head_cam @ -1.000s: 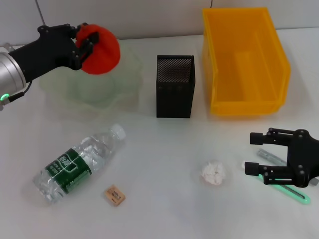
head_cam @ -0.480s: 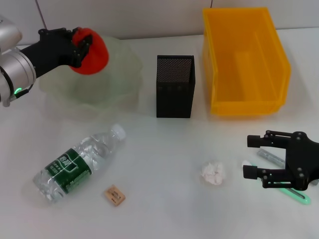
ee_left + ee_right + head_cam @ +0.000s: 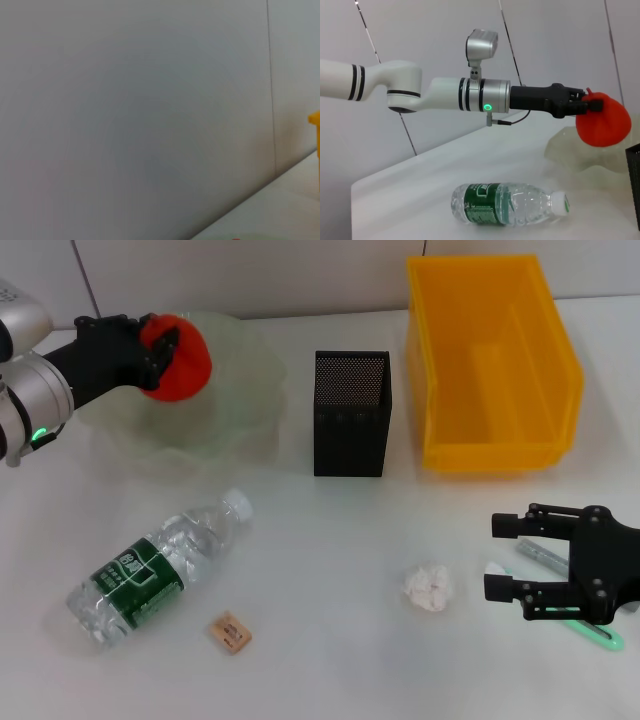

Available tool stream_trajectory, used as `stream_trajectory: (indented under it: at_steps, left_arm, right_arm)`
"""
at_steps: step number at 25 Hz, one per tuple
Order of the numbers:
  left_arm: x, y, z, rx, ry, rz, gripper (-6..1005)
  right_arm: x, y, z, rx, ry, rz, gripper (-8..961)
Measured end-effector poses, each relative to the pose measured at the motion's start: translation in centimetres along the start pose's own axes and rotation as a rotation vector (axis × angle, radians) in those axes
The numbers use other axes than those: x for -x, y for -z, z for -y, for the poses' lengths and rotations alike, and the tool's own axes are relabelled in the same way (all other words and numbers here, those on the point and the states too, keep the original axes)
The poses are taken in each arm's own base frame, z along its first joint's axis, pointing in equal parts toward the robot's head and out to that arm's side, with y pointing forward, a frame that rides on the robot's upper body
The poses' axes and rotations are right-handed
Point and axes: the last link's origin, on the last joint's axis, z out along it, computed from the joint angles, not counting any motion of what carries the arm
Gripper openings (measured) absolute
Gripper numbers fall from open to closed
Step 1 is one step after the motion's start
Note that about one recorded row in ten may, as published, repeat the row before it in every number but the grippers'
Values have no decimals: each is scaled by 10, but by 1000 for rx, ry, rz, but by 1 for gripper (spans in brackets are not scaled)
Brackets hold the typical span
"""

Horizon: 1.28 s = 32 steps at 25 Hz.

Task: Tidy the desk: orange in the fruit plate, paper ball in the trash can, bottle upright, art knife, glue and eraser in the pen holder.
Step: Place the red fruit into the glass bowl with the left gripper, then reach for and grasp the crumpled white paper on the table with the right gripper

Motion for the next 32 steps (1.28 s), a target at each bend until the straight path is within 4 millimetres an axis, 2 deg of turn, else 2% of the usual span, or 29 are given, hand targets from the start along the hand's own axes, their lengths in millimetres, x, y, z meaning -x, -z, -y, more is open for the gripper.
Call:
stream_trajectory:
  at_steps: [6,18,24,26,32]
  left_arm:
    - [1,-7,-1,-12,0,29,267]
    - [-3,-9,-2,-15,26,7,443]
    - [-1,-5,0,-19,29,-8,680]
    - [-1,-3,-1,-12,32,-16,868]
    - [-3,4,-11,80,34,-47,868]
  right_arm:
    - [0,0,0,4,5,3,770]
    - [-2,-1,-1,10,4,10,770]
    - [-2,-1,-1,11,5,10,770]
    - [-2,-1,-1,11,5,10,770]
    - [-1,0,1,4,12,4,769]
